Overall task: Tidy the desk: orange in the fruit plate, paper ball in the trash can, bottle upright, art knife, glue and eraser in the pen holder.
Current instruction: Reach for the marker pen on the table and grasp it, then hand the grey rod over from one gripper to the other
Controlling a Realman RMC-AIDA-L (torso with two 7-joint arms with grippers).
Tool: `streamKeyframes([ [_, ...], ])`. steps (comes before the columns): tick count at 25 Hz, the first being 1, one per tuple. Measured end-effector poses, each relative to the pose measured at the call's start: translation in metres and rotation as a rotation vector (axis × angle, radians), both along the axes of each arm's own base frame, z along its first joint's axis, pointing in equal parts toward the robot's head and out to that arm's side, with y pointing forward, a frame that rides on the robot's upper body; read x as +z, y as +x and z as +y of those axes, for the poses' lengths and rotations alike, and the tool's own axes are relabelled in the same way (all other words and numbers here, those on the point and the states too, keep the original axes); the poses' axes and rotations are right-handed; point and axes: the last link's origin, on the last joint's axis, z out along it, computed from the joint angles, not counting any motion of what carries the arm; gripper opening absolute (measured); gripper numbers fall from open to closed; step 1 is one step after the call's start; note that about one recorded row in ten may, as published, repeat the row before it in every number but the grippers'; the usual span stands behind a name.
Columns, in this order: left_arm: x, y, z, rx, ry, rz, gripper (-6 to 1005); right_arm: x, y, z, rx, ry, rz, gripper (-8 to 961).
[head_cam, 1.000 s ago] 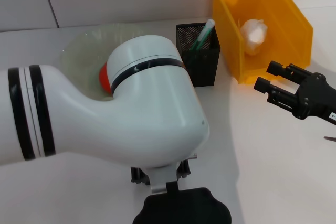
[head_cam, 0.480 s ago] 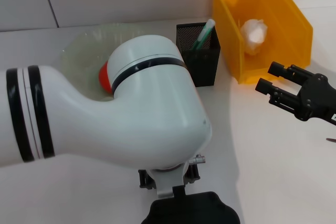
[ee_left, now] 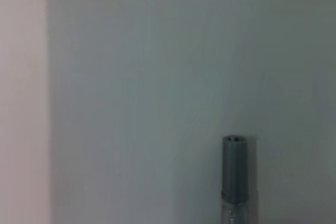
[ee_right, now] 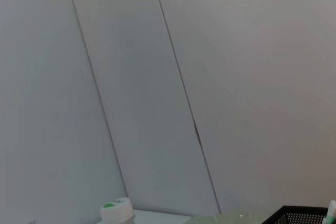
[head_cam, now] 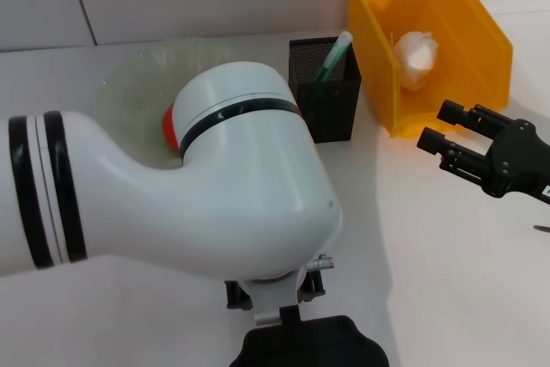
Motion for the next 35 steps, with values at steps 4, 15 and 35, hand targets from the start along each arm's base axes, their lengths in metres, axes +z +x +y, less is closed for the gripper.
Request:
streamKeyframes([
  [4, -0.002, 0.0, -0.001, -0.008, -0.007, -0.008, 332, 0.0, 0.001, -0.001, -0.003, 0.001, 0.001, 648],
  [15, -0.002, 0.009, -0.002, 0.031, -0.019, -0.062, 152, 0.003, 0.0, -0.003, 0.007, 0.005, 0.013, 648],
  [35, 0.058, 0.072, 0.016, 0.356, -0.046, -0.588, 145, 0.024, 0.005, 0.005, -0.016, 0.08, 0.027, 648],
])
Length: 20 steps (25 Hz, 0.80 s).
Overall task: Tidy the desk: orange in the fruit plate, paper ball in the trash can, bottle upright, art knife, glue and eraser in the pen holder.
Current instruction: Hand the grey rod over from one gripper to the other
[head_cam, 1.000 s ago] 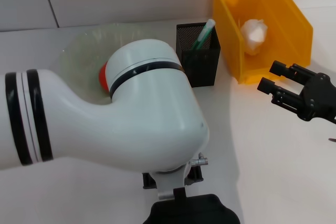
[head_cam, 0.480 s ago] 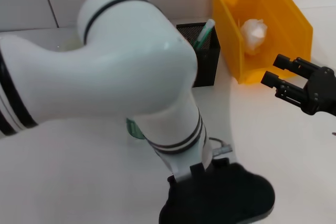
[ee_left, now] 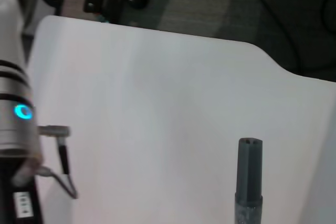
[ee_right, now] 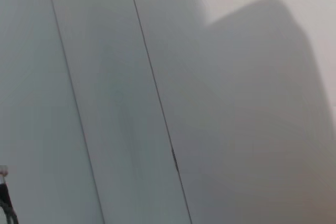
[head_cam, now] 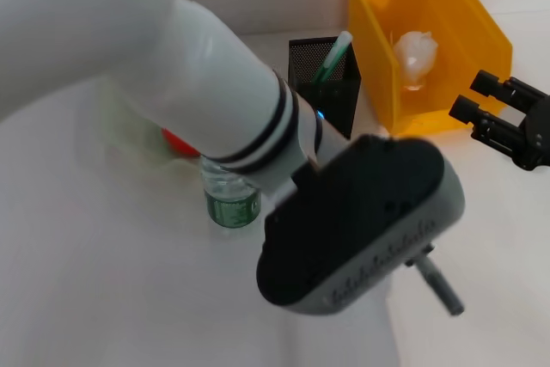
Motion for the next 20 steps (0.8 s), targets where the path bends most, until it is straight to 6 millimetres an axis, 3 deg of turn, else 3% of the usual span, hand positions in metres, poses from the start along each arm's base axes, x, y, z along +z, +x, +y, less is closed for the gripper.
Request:
streamKeyframes([
  [3, 0.014, 0.002, 0.002, 0.045, 0.017, -0.117, 144, 0.009, 0.004, 0.002, -0.035, 0.037, 0.029, 649],
  [8, 0.02, 0.002, 0.004, 0.058, 0.061, -0.185, 143, 0.026, 0.01, 0.005, -0.098, 0.094, 0.108, 648],
  [20, 0.036, 0.001, -0.014, 0.132, 0.037, -0.346, 142, 0.027, 0.009, 0.005, -0.087, 0.095, 0.101, 648],
])
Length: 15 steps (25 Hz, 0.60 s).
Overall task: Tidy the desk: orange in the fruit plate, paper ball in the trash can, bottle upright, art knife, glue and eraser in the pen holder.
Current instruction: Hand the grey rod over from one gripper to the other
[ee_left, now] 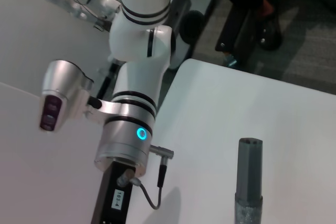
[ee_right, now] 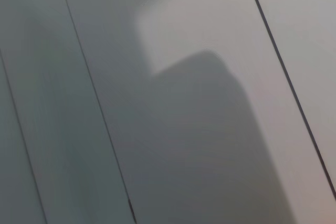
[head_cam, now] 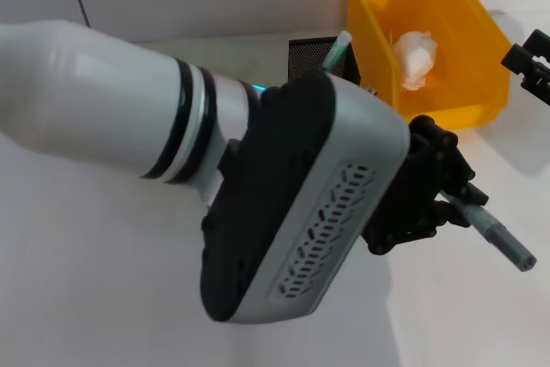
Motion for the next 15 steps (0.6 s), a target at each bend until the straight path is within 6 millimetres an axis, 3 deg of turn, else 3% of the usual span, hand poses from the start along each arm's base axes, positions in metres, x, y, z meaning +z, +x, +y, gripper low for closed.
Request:
streamKeyframes([
  [8, 0.013, 0.0, -0.01, 0.058, 0.005, -0.121, 143, -0.002, -0.001, -0.001, 0.012, 0.011, -0.016, 648],
  [10, 0.029, -0.002, -0.016, 0.152, -0.032, -0.293, 143, -0.004, -0.001, -0.002, 0.019, 0.014, -0.019, 648],
  [15, 0.043, -0.013, -0.023, 0.262, -0.098, -0.468, 143, -0.007, -0.003, -0.003, 0.026, 0.012, -0.024, 647],
])
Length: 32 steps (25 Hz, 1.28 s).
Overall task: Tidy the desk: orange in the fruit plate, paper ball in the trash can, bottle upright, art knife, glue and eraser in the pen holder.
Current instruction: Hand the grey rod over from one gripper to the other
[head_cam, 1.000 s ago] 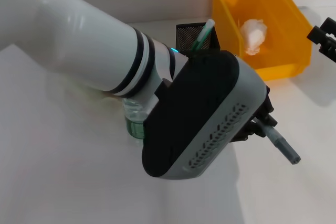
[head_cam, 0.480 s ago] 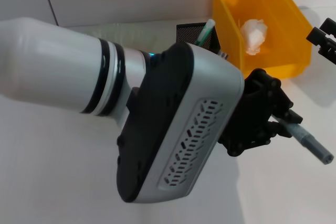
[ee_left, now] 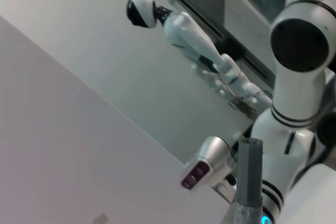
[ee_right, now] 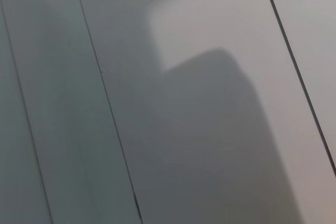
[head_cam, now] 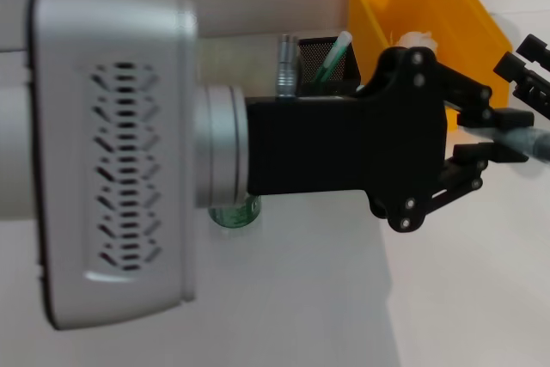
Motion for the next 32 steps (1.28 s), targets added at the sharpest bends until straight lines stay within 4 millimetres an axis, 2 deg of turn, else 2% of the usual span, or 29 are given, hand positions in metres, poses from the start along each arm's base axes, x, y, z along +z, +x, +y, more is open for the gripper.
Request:
streamKeyframes([
  [5, 0.009, -0.012, -0.001, 0.097, -0.045, -0.131, 141, -0.002, -0.003, 0.002, 0.011, 0.005, 0.001, 649],
  [7, 0.009, -0.012, -0.001, 0.097, -0.045, -0.131, 139, -0.003, -0.004, 0.002, 0.015, 0.005, 0.007, 649],
  [9, 0.014, -0.023, 0.005, 0.107, -0.006, -0.208, 138, -0.005, -0.007, 0.002, 0.025, -0.003, 0.033, 649],
  [12, 0.016, -0.028, 0.01, 0.11, 0.018, -0.232, 137, -0.008, -0.01, 0.002, 0.016, -0.039, 0.111, 648],
  [15, 0.007, -0.042, 0.017, 0.068, 0.094, -0.241, 137, -0.008, -0.011, 0.005, -0.025, -0.1, 0.21, 648],
  [24, -0.002, -0.047, 0.017, 0.01, 0.15, -0.222, 137, 0.003, -0.007, 0.003, -0.065, -0.117, 0.313, 647],
  [32, -0.01, -0.047, 0.006, -0.04, 0.187, -0.225, 137, 0.008, -0.01, 0.003, -0.05, -0.176, 0.342, 648],
])
